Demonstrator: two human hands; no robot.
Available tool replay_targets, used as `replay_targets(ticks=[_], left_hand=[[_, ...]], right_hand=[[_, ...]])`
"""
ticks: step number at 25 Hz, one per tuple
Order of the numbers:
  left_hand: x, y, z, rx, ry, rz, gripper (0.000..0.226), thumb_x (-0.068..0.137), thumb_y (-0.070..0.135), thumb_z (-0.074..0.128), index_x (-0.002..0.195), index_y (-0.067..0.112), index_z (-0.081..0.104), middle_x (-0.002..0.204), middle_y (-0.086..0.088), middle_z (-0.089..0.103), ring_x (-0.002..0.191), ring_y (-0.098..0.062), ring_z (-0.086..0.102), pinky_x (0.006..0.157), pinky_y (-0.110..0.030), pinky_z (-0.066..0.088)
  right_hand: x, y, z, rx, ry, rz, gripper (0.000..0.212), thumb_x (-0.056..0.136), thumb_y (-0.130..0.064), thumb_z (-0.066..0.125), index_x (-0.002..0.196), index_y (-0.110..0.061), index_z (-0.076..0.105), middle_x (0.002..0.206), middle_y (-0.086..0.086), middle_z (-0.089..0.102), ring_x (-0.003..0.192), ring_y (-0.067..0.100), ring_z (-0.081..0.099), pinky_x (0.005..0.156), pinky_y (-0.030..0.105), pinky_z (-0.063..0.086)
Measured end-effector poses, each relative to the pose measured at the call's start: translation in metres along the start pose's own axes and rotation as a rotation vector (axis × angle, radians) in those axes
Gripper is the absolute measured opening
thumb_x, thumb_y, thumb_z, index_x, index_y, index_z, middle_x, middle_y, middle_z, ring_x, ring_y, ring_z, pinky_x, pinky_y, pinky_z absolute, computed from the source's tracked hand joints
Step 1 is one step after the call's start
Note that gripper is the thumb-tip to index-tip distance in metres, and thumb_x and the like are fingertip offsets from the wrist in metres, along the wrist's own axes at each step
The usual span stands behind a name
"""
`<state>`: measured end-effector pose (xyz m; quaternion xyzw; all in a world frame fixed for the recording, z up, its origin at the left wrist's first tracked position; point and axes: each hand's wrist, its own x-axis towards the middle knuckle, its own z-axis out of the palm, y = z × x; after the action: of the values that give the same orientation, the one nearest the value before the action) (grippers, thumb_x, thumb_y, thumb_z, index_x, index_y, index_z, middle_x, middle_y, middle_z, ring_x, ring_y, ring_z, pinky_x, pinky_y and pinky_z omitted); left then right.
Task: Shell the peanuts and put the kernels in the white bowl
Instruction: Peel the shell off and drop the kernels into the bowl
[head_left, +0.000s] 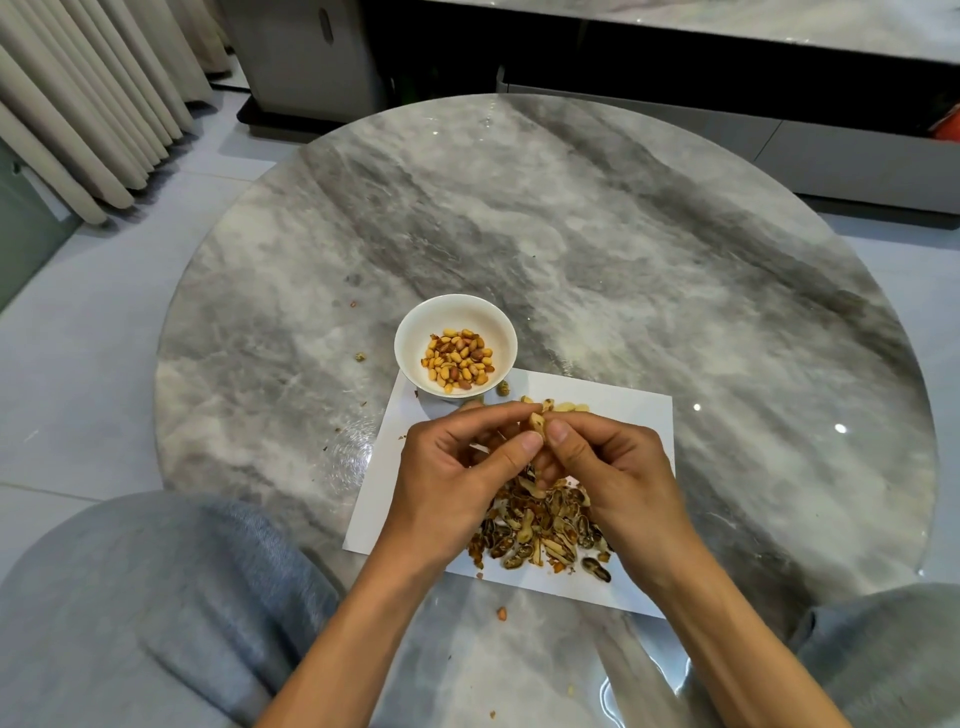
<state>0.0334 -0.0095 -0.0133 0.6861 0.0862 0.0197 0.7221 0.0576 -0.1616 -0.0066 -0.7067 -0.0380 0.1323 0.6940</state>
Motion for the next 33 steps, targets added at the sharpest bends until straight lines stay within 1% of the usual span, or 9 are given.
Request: replay_targets(ticks=[5, 10, 15, 19, 23, 26, 28, 30, 33], left_hand=[[0.002, -0.001, -0.002, -0.009, 0.013, 0.060, 0.020, 0.080, 0.020, 0.073, 0.099, 0.019, 0.079, 0.097, 0.002, 0.074, 0.096, -0.012, 0.069, 0.085, -0.026, 0.055], [0.001, -0.003, 0.003, -0.128, 0.021, 0.000, 0.019, 0.083, 0.004, 0.072, 0.096, 0.017, 0.078, 0.095, 0.001, 0.078, 0.095, -0.012, 0.073, 0.080, -0.021, 0.055], [0.006, -0.003, 0.001, -0.183, -0.074, -0.009, 0.019, 0.080, 0.015, 0.068, 0.096, 0.009, 0.077, 0.099, 0.003, 0.071, 0.100, -0.006, 0.067, 0.083, -0.017, 0.050], [0.004, -0.002, 0.002, -0.188, -0.085, -0.033, 0.019, 0.087, 0.007, 0.066, 0.099, 0.015, 0.078, 0.107, -0.006, 0.073, 0.101, -0.009, 0.068, 0.079, -0.017, 0.052], [0.002, -0.002, 0.000, -0.073, -0.085, 0.031, 0.025, 0.088, -0.001, 0.065, 0.103, 0.015, 0.077, 0.103, 0.008, 0.073, 0.101, -0.005, 0.068, 0.082, -0.016, 0.051], [0.001, -0.005, 0.000, -0.012, -0.079, 0.037, 0.032, 0.089, -0.001, 0.067, 0.114, 0.019, 0.075, 0.108, 0.007, 0.073, 0.105, -0.010, 0.069, 0.088, -0.026, 0.054], [0.000, -0.007, 0.000, 0.003, -0.058, 0.046, 0.040, 0.086, 0.001, 0.073, 0.121, 0.020, 0.071, 0.110, 0.004, 0.073, 0.101, -0.016, 0.071, 0.088, -0.032, 0.057], [-0.002, -0.006, 0.003, 0.013, -0.089, 0.066, 0.039, 0.083, 0.007, 0.076, 0.119, 0.019, 0.072, 0.114, 0.004, 0.071, 0.102, -0.017, 0.071, 0.087, -0.031, 0.057], [-0.002, -0.006, 0.007, -0.090, -0.075, 0.021, 0.034, 0.083, 0.013, 0.072, 0.117, 0.016, 0.074, 0.118, 0.000, 0.070, 0.112, -0.019, 0.068, 0.092, -0.038, 0.057]], right_hand=[[-0.002, -0.005, 0.004, 0.068, 0.000, 0.045, 0.018, 0.085, -0.021, 0.066, 0.096, -0.019, 0.079, 0.082, 0.003, 0.076, 0.069, 0.017, 0.067, 0.070, 0.025, 0.056], [-0.003, -0.004, 0.004, 0.177, 0.132, 0.114, 0.014, 0.069, -0.019, 0.079, 0.082, -0.015, 0.081, 0.080, 0.012, 0.075, 0.064, 0.021, 0.064, 0.067, 0.027, 0.056], [-0.003, -0.003, 0.008, 0.431, 0.010, 0.280, 0.017, 0.075, -0.015, 0.071, 0.086, -0.008, 0.081, 0.075, 0.008, 0.068, 0.066, 0.013, 0.062, 0.065, 0.025, 0.058], [-0.002, -0.001, 0.009, 0.387, -0.010, 0.242, 0.023, 0.080, -0.015, 0.068, 0.097, -0.004, 0.078, 0.081, 0.011, 0.072, 0.072, 0.015, 0.065, 0.070, 0.026, 0.059], [-0.001, 0.000, 0.004, 0.269, 0.034, 0.182, 0.022, 0.077, -0.014, 0.071, 0.094, -0.002, 0.079, 0.077, 0.013, 0.073, 0.071, 0.022, 0.065, 0.070, 0.028, 0.056], [-0.003, 0.000, 0.008, 0.286, 0.110, 0.175, 0.015, 0.075, -0.013, 0.071, 0.085, -0.008, 0.081, 0.076, 0.013, 0.074, 0.071, 0.022, 0.069, 0.069, 0.029, 0.056], [-0.003, 0.000, 0.010, 0.315, 0.150, 0.181, 0.014, 0.075, -0.013, 0.071, 0.084, -0.010, 0.082, 0.085, 0.016, 0.077, 0.081, 0.026, 0.074, 0.074, 0.032, 0.058], [-0.003, 0.000, 0.010, 0.330, 0.168, 0.171, 0.015, 0.076, -0.012, 0.071, 0.086, -0.010, 0.081, 0.091, 0.019, 0.076, 0.088, 0.031, 0.075, 0.077, 0.033, 0.058], [-0.002, 0.000, 0.013, 0.378, 0.136, 0.173, 0.019, 0.081, -0.015, 0.069, 0.095, -0.006, 0.079, 0.098, 0.022, 0.075, 0.096, 0.036, 0.073, 0.083, 0.035, 0.057]])
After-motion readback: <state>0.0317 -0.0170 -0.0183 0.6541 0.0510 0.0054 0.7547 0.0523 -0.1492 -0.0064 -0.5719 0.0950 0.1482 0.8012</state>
